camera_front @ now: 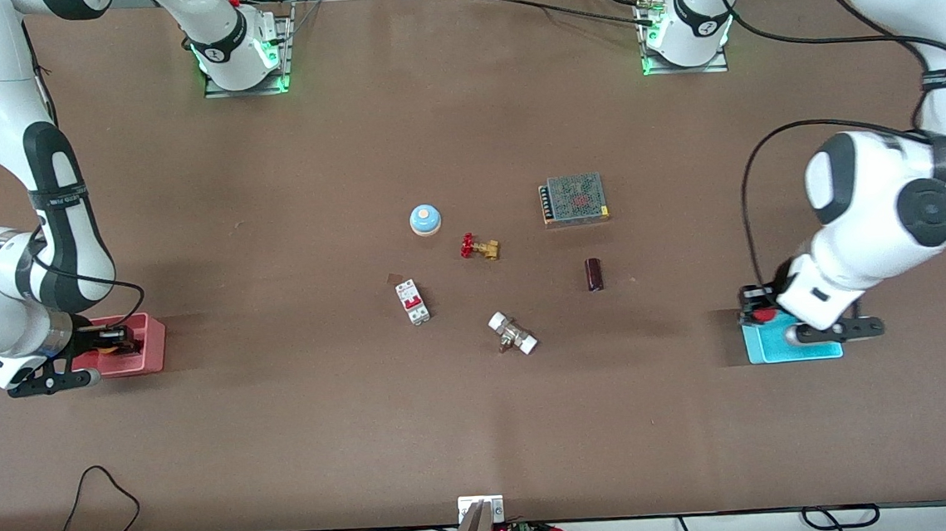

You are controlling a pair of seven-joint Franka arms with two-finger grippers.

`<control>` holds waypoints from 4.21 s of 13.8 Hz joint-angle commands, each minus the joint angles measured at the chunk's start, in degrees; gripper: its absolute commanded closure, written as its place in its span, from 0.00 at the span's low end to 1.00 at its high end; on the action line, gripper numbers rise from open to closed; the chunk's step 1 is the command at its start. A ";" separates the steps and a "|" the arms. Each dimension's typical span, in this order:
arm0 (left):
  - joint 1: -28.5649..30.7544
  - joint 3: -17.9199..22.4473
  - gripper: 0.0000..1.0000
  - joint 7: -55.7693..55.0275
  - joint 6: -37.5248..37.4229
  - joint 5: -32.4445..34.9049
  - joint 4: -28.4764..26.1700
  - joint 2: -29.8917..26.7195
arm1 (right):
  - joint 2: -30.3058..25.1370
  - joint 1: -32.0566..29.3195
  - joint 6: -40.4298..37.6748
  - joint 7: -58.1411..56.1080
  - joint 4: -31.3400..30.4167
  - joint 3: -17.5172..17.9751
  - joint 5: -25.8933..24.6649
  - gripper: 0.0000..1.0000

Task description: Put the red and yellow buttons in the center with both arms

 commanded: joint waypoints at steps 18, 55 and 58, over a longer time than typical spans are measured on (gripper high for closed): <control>-13.14 -0.05 0.50 -20.20 14.76 -1.45 -1.30 10.63 | -1.78 25.31 -14.90 19.00 7.76 0.95 4.12 0.65; 5.40 0.74 0.00 14.96 -21.27 -0.66 -0.42 -26.63 | -19.60 15.08 -23.15 31.53 8.11 1.64 2.19 0.00; 5.49 0.74 0.00 15.05 -22.67 -0.66 -0.24 -28.12 | -24.17 6.70 -30.88 21.13 8.11 3.94 -0.60 0.00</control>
